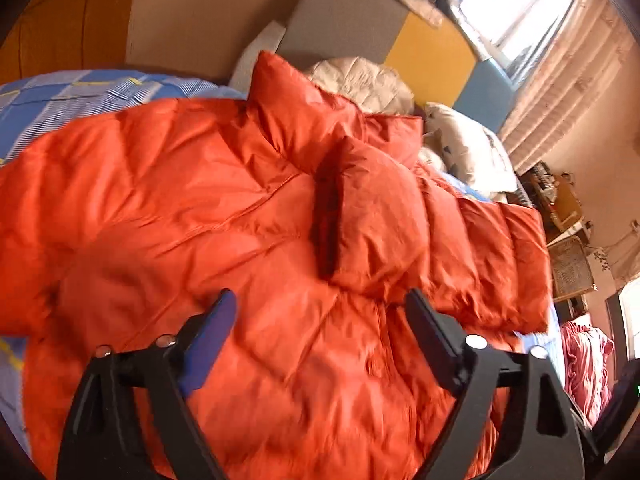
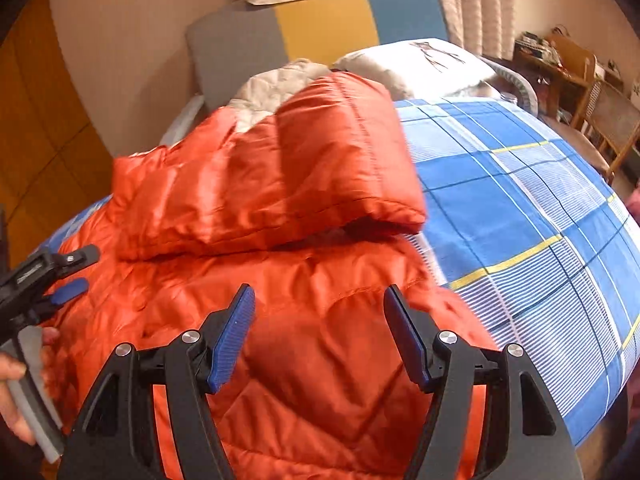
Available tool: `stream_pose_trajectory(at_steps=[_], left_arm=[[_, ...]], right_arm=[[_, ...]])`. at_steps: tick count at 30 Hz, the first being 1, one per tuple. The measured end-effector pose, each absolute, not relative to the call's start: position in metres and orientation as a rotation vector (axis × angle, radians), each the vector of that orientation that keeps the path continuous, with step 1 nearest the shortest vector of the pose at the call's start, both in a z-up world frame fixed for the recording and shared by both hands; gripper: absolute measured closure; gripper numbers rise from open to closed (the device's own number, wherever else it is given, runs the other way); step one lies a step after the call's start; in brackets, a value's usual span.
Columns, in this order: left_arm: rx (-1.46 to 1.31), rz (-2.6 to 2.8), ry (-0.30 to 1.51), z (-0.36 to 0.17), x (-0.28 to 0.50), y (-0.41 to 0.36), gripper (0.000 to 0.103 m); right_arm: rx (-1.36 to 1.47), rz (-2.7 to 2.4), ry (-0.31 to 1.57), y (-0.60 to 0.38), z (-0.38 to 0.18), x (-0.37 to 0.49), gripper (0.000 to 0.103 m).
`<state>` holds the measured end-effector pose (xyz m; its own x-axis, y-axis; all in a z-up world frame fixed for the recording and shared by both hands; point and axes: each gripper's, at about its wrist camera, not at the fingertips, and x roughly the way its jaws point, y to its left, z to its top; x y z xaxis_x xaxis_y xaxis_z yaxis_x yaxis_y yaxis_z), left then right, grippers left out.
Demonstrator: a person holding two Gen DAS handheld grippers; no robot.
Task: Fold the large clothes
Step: 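Lift the sleeve and fold it across the jacket body, then release, then move the left gripper to the other sleeve and close on it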
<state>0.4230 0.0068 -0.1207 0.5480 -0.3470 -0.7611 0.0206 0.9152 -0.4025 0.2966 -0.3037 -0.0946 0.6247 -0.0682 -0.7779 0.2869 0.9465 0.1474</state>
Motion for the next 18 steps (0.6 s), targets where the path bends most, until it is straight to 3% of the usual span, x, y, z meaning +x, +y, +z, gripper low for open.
stream_pose_trajectory(at_steps=[3, 5, 6, 7, 9, 13, 18], left_arm=[[-0.372, -0.221, 1.001, -0.131, 0.442, -0.005, 0.025], [-0.346, -0.239, 1.003, -0.132, 0.45, -0.014, 0.05], [-0.327, -0.243, 1.001, -0.131, 0.452, -0.017, 0.078], [-0.326, -0.261, 0.997, -0.13, 0.453, -0.018, 0.09], [-0.315, -0.258, 0.962, -0.123, 0.447, -0.014, 0.096], [-0.327, -0.202, 0.91, -0.108, 0.427, 0.011, 0.097], [-0.266, -0.095, 0.887, -0.108, 0.407, 0.044, 0.097]], right_arm=[[0.272, -0.212, 0.879, -0.31, -0.097, 0.302, 0.037], [0.274, -0.216, 0.875, -0.311, -0.096, 0.304, 0.037], [0.261, -0.229, 0.866, -0.309, -0.094, 0.305, 0.037], [0.254, -0.236, 0.853, -0.308, -0.092, 0.307, 0.037], [0.254, -0.232, 0.813, -0.305, -0.085, 0.306, 0.037], [0.249, -0.22, 0.782, -0.298, -0.078, 0.32, 0.037], [0.226, -0.186, 0.886, -0.283, -0.102, 0.366, 0.037]])
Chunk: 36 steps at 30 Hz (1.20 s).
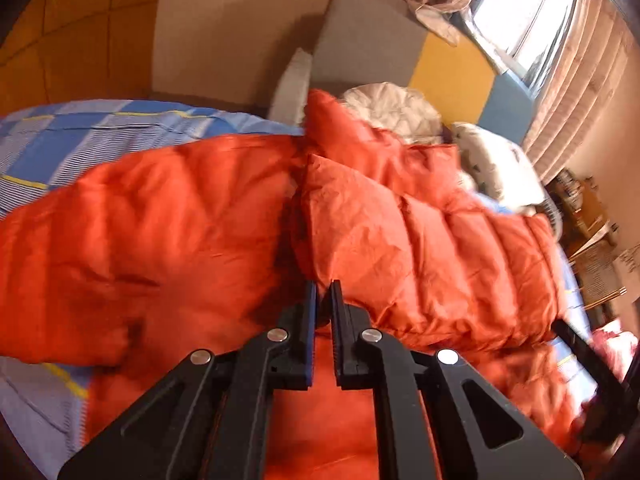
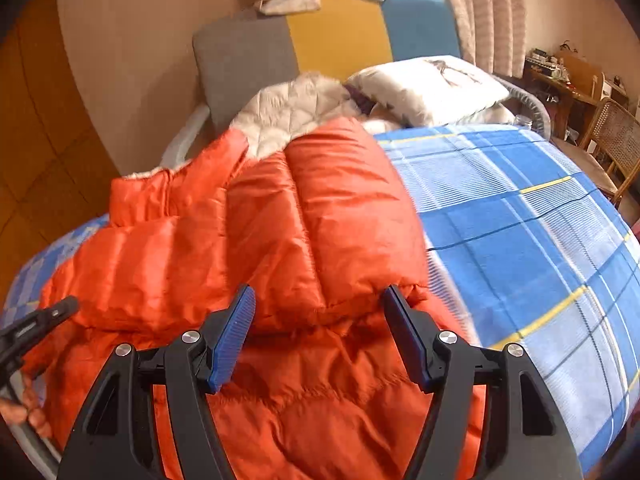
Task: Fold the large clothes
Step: 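Move the left gripper to the other sleeve and close on it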
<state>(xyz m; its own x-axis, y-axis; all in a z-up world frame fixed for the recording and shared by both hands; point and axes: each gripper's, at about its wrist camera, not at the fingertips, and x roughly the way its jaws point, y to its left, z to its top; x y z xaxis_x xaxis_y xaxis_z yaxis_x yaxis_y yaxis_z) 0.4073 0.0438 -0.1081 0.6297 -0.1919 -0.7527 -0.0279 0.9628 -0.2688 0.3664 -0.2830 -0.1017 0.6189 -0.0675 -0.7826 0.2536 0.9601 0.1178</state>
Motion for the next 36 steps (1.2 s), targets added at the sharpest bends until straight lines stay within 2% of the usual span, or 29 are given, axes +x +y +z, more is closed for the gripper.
stream_pose_trajectory(at_steps=[8, 10, 11, 12, 13, 14, 22, 34, 36], left_arm=[[-0.176, 0.001, 0.941, -0.135, 0.412, 0.058, 0.096], [-0.166, 0.019, 0.947, -0.133, 0.412, 0.055, 0.089], [-0.181, 0.025, 0.939, -0.13, 0.406, 0.059, 0.078], [-0.204, 0.03, 0.906, -0.123, 0.399, 0.063, 0.047], [-0.214, 0.041, 0.874, -0.117, 0.391, 0.066, 0.035], [-0.223, 0.048, 0.847, -0.111, 0.382, 0.07, 0.035], [-0.338, 0.076, 0.807, -0.103, 0.319, 0.119, 0.034], [-0.53, 0.284, 0.817, -0.133, 0.245, 0.233, 0.033], [-0.578, 0.334, 0.801, -0.136, 0.238, 0.255, 0.033]], right_arm=[[0.103, -0.221, 1.036, -0.252, -0.143, 0.402, 0.036], [0.096, -0.234, 1.051, -0.25, -0.141, 0.404, 0.036], [0.091, -0.235, 1.05, -0.249, -0.137, 0.403, 0.035], [0.088, -0.228, 1.033, -0.246, -0.131, 0.399, 0.035], [0.08, -0.227, 1.005, -0.242, -0.124, 0.392, 0.031], [0.071, -0.224, 0.985, -0.237, -0.119, 0.386, 0.028], [-0.011, -0.126, 0.89, -0.183, -0.095, 0.33, 0.025], [-0.019, -0.168, 0.91, -0.145, -0.11, 0.285, 0.025], [-0.019, -0.166, 0.912, -0.145, -0.114, 0.282, 0.022]])
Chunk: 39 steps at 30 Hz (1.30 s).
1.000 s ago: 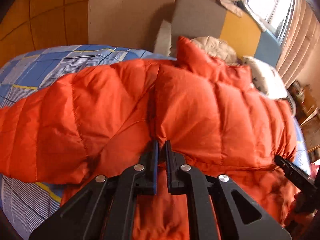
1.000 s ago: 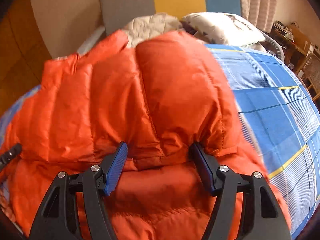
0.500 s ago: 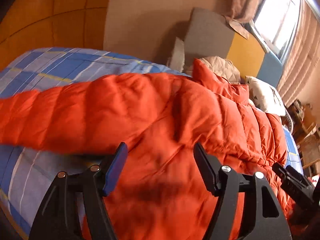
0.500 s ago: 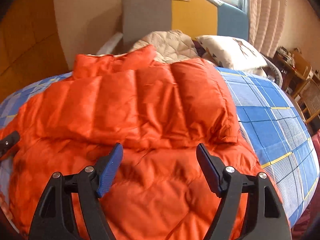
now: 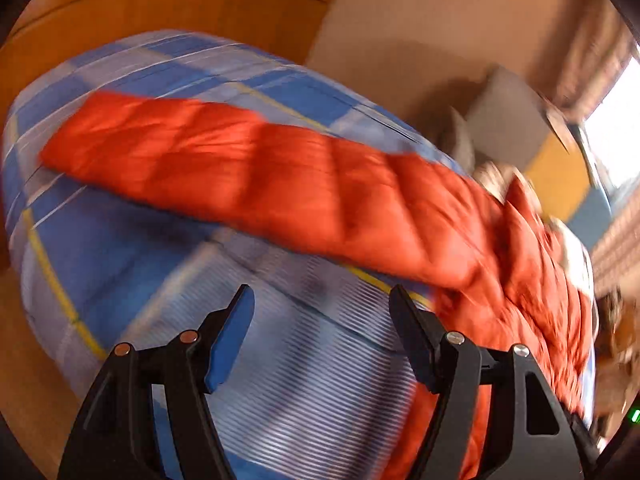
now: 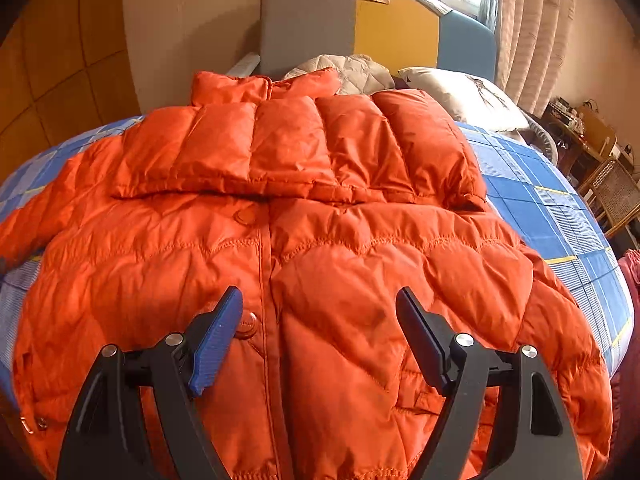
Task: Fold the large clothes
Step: 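Move the left gripper to the other sleeve and close on it, then fold the held sleeve over the jacket body and open the left gripper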
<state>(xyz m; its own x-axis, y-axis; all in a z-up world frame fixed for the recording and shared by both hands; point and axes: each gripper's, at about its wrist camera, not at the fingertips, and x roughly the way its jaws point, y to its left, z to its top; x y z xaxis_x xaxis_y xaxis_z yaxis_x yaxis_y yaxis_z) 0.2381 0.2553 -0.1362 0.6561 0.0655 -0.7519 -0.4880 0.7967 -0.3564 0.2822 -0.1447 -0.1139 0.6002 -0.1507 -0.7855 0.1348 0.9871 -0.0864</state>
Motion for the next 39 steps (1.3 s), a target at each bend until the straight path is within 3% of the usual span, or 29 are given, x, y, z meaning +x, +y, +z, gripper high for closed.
stream_pose_trajectory(at_steps=[8, 11, 13, 16, 20, 27, 36, 38, 39], left_arm=[[-0.827, 0.555, 0.727, -0.156, 0.224, 0.352, 0.033], [-0.878, 0.615, 0.713, -0.165, 0.229, 0.379, 0.039], [-0.881, 0.613, 0.715, -0.17, 0.236, 0.392, 0.083], [-0.853, 0.565, 0.691, -0.164, 0.247, 0.397, 0.097], [-0.734, 0.423, 0.602, -0.123, 0.266, 0.366, 0.098], [-0.507, 0.053, 0.532, -0.063, 0.312, 0.247, 0.099], [-0.263, -0.349, 0.663, -0.075, 0.339, 0.072, 0.098], [-0.227, -0.384, 0.715, -0.09, 0.342, 0.046, 0.093], [-0.22, -0.388, 0.728, -0.094, 0.344, 0.039, 0.078]], right_arm=[[-0.03, -0.155, 0.924, -0.142, -0.122, 0.281, 0.021], [-0.037, -0.153, 0.927, -0.141, -0.124, 0.281, 0.02], [-0.045, -0.151, 0.93, -0.14, -0.126, 0.28, 0.02], [-0.053, -0.152, 0.94, -0.139, -0.128, 0.282, 0.02], [-0.052, -0.156, 0.944, -0.138, -0.129, 0.283, 0.019], [-0.021, -0.142, 0.946, -0.143, -0.125, 0.28, 0.019], [0.046, -0.187, 0.924, -0.171, -0.112, 0.269, 0.019], [0.065, -0.196, 0.929, -0.179, -0.111, 0.268, 0.019], [0.072, -0.199, 0.929, -0.182, -0.111, 0.267, 0.019]])
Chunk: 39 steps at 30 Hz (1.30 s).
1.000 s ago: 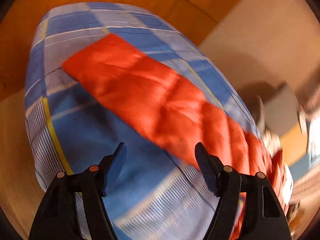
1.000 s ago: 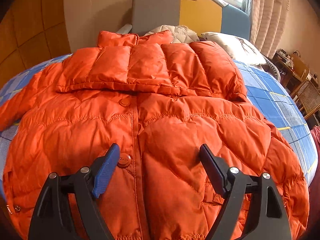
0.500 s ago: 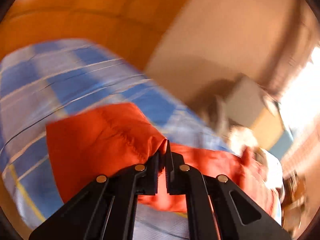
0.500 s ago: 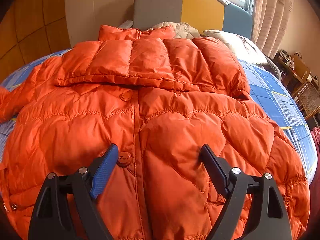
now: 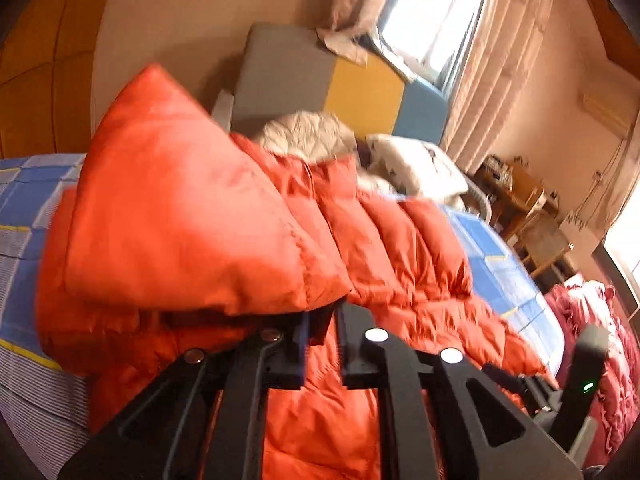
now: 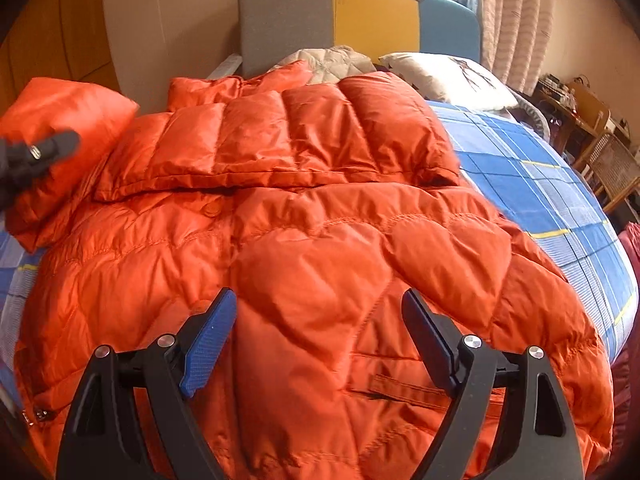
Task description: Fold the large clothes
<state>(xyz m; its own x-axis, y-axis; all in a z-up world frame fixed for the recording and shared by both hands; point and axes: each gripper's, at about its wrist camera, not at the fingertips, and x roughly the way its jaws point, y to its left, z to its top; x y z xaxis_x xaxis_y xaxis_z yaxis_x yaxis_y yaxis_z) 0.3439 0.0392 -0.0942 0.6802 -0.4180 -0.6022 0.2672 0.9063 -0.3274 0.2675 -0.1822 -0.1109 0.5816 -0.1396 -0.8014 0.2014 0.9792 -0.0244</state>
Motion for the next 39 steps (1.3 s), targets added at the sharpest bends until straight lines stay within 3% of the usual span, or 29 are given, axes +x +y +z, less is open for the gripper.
stream_pose_trajectory(at_steps=[1, 3, 7, 16, 22, 28, 33, 35, 39], left_arm=[[-0.216, -0.414, 0.75, -0.101, 0.344, 0.031, 0.055], [-0.205, -0.42, 0.749, -0.107, 0.335, 0.018, 0.04], [-0.198, -0.504, 0.759, -0.11, 0.323, 0.012, 0.029], [-0.198, -0.683, 0.74, -0.095, 0.315, 0.0, 0.019], [-0.179, -0.633, 0.701, -0.083, 0.281, 0.02, 0.02], [-0.165, -0.47, 0.75, -0.105, 0.264, 0.054, 0.021], [-0.218, -0.369, 0.8, -0.127, 0.272, 0.081, 0.021], [-0.231, -0.344, 0.802, -0.13, 0.276, 0.086, 0.021], [-0.247, -0.29, 0.788, -0.132, 0.29, 0.095, 0.021]], right_arm=[[0.076, -0.203, 0.928, -0.185, -0.11, 0.267, 0.019], [0.081, -0.209, 0.922, -0.19, -0.109, 0.266, 0.019], [0.112, -0.216, 0.931, -0.199, -0.111, 0.268, 0.019], [0.159, -0.236, 0.905, -0.216, -0.103, 0.261, 0.02], [0.284, -0.119, 0.861, -0.218, -0.093, 0.265, 0.036], [0.332, 0.025, 0.88, -0.182, -0.094, 0.3, 0.036], [0.306, 0.037, 0.948, -0.163, -0.113, 0.337, 0.062], [0.274, 0.018, 0.931, -0.162, -0.109, 0.341, 0.089], [0.2, -0.044, 0.816, -0.172, -0.079, 0.343, 0.096]])
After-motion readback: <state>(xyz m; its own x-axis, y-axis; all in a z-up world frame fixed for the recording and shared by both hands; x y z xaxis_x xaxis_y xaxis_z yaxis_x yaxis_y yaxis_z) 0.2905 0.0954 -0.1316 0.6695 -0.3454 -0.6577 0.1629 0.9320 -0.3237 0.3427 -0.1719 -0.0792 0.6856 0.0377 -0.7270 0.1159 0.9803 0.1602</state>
